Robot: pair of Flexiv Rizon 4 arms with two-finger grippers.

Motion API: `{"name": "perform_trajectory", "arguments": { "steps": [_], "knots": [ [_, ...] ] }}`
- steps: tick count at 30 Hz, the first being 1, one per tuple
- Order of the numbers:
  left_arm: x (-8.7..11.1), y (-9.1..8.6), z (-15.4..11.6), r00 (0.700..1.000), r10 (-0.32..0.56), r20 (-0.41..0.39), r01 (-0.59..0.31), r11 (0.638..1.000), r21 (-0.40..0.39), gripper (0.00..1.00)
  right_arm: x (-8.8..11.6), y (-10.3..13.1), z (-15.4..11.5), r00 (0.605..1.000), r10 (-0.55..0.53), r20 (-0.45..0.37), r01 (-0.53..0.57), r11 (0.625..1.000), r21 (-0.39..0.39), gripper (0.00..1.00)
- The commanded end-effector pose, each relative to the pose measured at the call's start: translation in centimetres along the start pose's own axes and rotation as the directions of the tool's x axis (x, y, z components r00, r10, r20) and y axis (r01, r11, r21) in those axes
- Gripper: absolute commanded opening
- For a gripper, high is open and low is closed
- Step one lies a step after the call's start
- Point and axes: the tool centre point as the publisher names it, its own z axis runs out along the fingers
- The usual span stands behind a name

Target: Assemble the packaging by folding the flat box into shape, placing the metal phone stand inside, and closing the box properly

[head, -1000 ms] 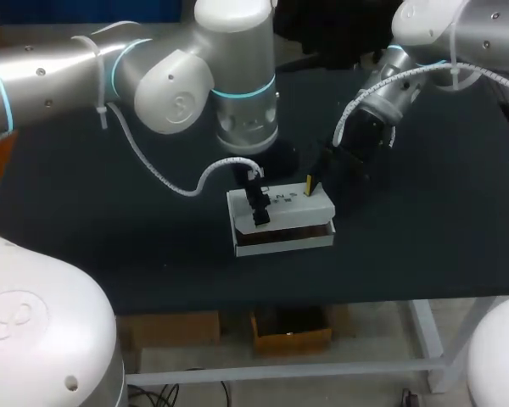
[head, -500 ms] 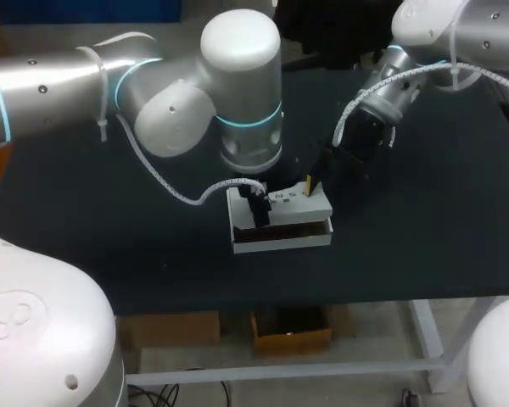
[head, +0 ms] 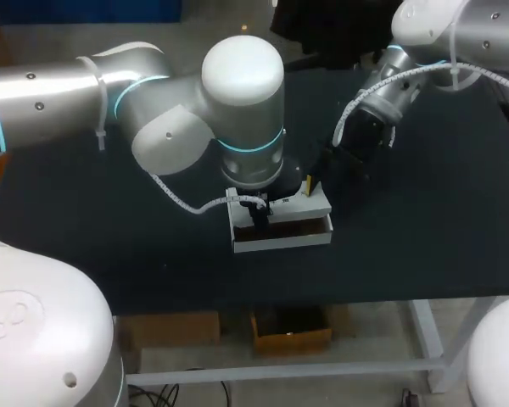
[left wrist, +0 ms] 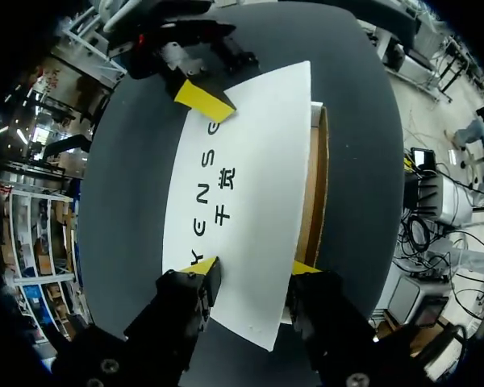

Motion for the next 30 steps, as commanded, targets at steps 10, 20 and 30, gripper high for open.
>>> {"name": "perform_trajectory", "arguments": {
  "steps": [10, 20, 30],
  "knots": [
    [0.6, 0.2, 1.1, 0.996, 0.028, 0.081, -0.028, 1.000, -0.011, 0.47, 0.0, 0.2, 0.0, 1.000, -0.001, -0.001, 0.001, 1.000, 0.008, 0.52],
    [0.9, 0.3, 1.3, 0.993, 0.044, 0.110, -0.043, 0.999, -0.010, 0.47, 0.0, 0.1, 0.0, 1.000, -0.001, 0.001, 0.001, 1.000, 0.004, 0.49],
    [1.2, 0.2, 1.7, 0.991, 0.052, 0.122, -0.051, 0.999, -0.015, 0.47, -0.4, -0.6, -0.4, 1.000, 0.001, -0.004, -0.001, 1.000, -0.013, 0.48]
  ]
}}
